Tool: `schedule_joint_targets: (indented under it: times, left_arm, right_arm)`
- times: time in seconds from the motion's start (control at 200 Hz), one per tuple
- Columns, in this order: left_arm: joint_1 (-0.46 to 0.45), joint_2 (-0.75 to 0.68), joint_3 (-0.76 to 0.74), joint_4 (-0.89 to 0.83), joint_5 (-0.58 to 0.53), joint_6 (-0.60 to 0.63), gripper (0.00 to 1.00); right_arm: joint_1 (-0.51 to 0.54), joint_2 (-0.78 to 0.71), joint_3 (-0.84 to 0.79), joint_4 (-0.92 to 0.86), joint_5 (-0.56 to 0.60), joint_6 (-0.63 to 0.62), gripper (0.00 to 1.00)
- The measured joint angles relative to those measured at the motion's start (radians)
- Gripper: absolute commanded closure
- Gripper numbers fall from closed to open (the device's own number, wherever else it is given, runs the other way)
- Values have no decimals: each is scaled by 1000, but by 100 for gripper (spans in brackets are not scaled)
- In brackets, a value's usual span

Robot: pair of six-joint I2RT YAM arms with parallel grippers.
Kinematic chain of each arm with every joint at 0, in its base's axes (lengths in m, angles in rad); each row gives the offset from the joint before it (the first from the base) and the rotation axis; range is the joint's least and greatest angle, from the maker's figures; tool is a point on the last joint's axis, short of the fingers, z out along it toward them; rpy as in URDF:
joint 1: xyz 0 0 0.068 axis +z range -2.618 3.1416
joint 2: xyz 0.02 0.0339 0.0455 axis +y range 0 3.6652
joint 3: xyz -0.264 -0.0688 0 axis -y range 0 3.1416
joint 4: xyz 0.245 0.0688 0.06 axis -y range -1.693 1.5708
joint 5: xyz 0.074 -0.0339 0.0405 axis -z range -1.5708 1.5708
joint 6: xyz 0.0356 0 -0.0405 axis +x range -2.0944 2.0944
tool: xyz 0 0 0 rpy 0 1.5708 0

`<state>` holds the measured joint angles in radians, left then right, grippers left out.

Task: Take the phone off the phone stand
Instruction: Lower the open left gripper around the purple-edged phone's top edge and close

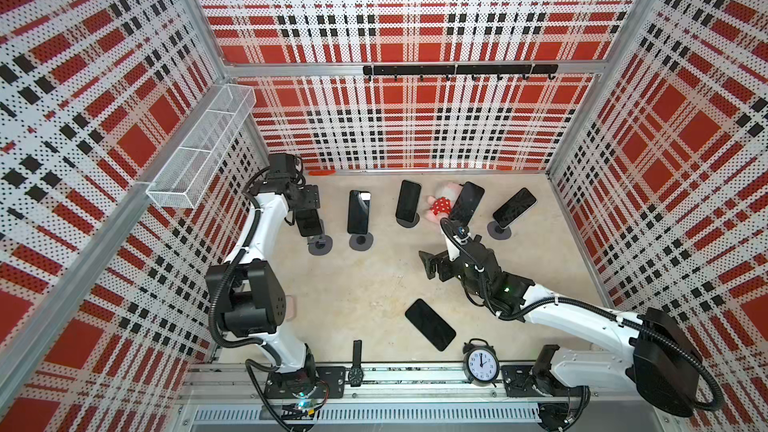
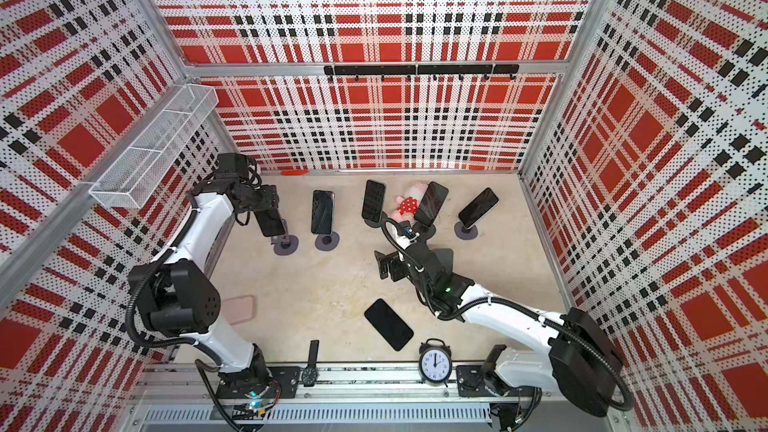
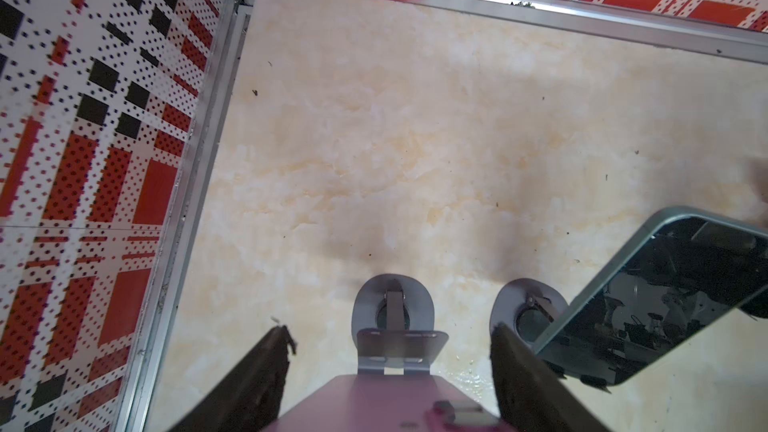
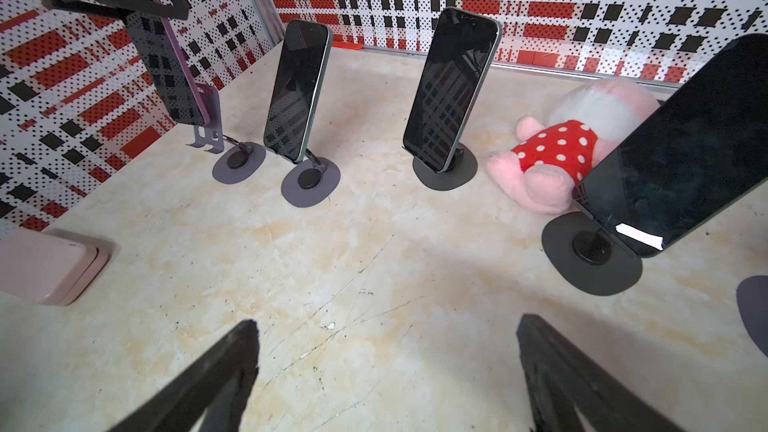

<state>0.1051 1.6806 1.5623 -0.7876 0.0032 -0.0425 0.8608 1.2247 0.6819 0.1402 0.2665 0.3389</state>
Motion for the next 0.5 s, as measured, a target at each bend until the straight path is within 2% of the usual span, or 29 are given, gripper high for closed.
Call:
schedule_joint_targets:
  times: [0.501]
  left_arm:
    - [0,5,0,-10,0,-2,39]
  right_arm:
    - [0,4,0,0,0,0,0]
